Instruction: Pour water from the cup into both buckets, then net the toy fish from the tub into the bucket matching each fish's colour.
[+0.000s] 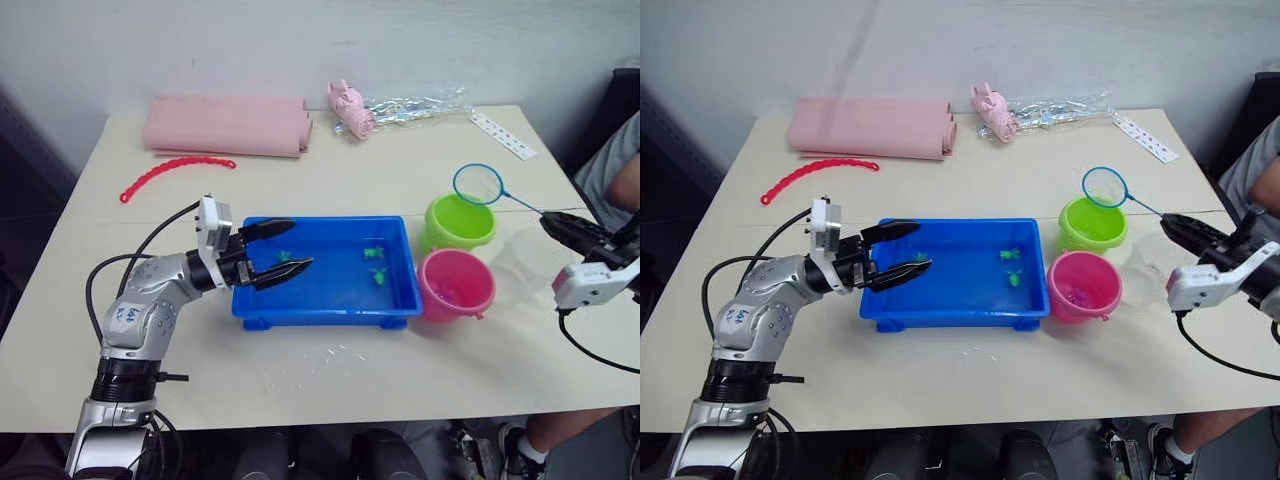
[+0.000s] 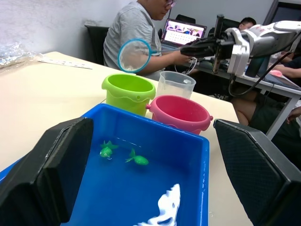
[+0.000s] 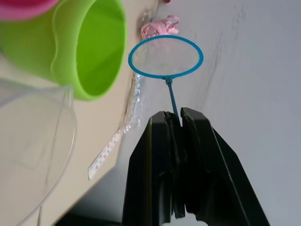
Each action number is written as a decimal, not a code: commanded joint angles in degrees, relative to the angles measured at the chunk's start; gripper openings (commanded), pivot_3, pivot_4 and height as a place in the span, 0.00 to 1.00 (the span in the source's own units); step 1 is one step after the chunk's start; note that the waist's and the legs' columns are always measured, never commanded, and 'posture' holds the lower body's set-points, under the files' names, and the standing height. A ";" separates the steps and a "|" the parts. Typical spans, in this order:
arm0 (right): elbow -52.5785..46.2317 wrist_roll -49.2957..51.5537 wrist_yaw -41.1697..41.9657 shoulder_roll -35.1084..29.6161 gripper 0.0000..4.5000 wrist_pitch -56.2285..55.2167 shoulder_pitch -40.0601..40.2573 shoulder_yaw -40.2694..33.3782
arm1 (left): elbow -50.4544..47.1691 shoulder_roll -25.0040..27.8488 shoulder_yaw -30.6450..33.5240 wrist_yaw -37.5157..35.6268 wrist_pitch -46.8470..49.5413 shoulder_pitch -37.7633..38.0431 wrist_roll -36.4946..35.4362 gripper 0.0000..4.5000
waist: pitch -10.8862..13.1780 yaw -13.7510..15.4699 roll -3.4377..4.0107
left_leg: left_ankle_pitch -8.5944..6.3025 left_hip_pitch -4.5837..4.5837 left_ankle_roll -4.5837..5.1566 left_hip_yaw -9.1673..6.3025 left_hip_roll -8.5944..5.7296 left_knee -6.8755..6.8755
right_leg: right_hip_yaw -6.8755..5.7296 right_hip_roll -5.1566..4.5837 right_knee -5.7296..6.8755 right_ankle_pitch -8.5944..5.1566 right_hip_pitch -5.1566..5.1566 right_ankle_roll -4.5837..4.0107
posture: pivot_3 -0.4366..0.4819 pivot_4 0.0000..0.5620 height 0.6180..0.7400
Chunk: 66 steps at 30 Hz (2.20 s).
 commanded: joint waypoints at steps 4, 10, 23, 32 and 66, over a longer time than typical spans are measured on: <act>-10.86 25.64 23.41 -0.89 0.00 3.10 -7.37 4.80 | -1.71 2.59 4.17 -0.61 -1.03 2.65 -1.20 0.99 | 0.00 -0.25 0.00 | 0.00 0.02 0.01 -0.01 0.05 0.04 | -0.02 0.01 0.05 0.00 0.00 0.00 | 0.48 0.27 1.00; -13.91 16.45 33.22 2.21 0.00 -2.09 -17.52 11.93 | -2.41 1.97 4.30 0.11 -1.26 3.43 -0.86 0.99 | 0.01 0.38 -0.01 | -0.02 0.01 0.04 -0.05 0.03 0.12 | -0.02 -0.06 0.03 0.00 0.02 0.00 | 0.48 0.27 1.00; -6.46 4.45 36.19 12.36 0.00 -1.96 -25.77 18.46 | -0.34 0.71 2.29 -0.22 -6.28 3.01 2.81 0.99 | 0.01 0.19 -0.04 | -0.03 -0.01 0.04 -0.07 0.01 0.12 | -0.04 -0.05 0.03 0.00 -0.01 0.00 | 0.48 0.27 1.00; -1.89 0.82 38.82 11.79 0.00 -4.98 -28.46 20.74 | -1.36 -1.00 2.14 1.68 -7.39 4.87 2.73 0.99 | 0.01 0.08 -0.04 | -0.03 -0.01 0.04 -0.07 0.01 0.11 | -0.04 -0.05 0.04 0.00 -0.01 0.00 | 0.48 0.27 1.00; -5.95 48.09 77.20 24.99 0.00 48.15 -20.05 11.23 | -5.59 3.03 5.78 3.28 -5.42 9.62 1.41 0.99 | 0.01 0.23 -0.05 | -0.04 0.01 0.06 -0.10 0.03 0.15 | -0.10 -0.06 0.02 0.00 0.06 -0.01 | 0.48 0.27 1.00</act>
